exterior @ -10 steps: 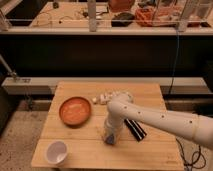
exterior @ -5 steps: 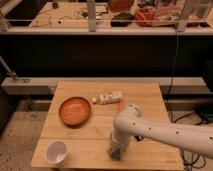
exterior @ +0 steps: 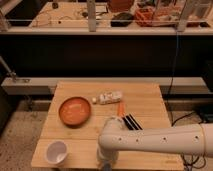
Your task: Wipe the white sponge on the table
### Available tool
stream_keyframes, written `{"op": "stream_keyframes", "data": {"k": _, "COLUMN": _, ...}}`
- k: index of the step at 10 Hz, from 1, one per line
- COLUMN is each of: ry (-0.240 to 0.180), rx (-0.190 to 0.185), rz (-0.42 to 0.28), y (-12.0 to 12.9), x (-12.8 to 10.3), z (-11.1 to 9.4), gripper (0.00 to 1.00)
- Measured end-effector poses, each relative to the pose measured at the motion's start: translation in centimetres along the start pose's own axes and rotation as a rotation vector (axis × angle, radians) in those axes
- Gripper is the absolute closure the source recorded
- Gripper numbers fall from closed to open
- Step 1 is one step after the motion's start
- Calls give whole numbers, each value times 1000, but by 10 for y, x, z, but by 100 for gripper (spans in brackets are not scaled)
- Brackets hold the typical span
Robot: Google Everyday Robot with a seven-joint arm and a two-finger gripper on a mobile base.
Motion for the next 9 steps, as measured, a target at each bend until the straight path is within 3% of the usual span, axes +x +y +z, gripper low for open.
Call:
{"op": "stream_keyframes", "data": {"k": 3, "ry": -5, "rx": 12, "rz": -80, "y": -31, "x": 7, "z": 1, "gripper": 100}}
{"op": "stream_keyframes", "data": {"k": 9, "ry": -31, "rx": 56, "rz": -150, "y": -88, "x": 69, "z": 12, "gripper": 100}}
